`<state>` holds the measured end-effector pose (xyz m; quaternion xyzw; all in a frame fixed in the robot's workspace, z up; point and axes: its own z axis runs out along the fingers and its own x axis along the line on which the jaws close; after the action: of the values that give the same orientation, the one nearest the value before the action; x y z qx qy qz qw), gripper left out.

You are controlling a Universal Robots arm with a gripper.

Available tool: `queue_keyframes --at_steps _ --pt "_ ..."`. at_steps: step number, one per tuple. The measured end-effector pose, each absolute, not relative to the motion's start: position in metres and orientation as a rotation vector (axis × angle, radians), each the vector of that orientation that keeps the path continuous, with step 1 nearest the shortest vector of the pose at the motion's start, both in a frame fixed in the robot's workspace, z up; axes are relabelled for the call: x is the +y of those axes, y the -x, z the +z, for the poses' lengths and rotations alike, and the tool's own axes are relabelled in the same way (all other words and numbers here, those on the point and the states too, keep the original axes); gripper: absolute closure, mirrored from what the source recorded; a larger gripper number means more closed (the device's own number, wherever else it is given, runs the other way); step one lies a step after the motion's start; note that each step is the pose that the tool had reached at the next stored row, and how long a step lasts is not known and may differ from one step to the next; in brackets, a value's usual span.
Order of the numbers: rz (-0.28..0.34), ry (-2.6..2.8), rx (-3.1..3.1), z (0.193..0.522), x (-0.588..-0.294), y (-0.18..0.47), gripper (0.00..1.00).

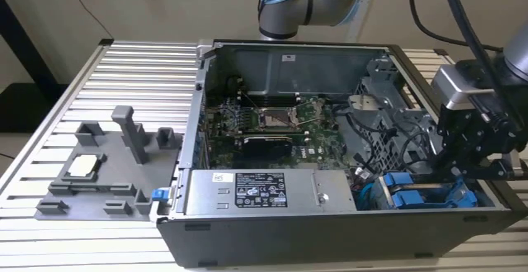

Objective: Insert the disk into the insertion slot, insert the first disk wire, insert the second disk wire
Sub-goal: 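Insert the first disk wire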

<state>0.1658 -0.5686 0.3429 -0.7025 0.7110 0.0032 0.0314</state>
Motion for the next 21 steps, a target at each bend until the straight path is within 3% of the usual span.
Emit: queue_keyframes --at_steps 13,16,21 --pt "0.01 2.164 2.19 0.3493 -0.5686 -0.1659 0.73" --pt "0.009 2.164 2.19 0.3493 -0.5686 -0.1659 0.81" --pt "0.0 2.171 2.196 0.3491 -0.5686 -0.1654 0.81"
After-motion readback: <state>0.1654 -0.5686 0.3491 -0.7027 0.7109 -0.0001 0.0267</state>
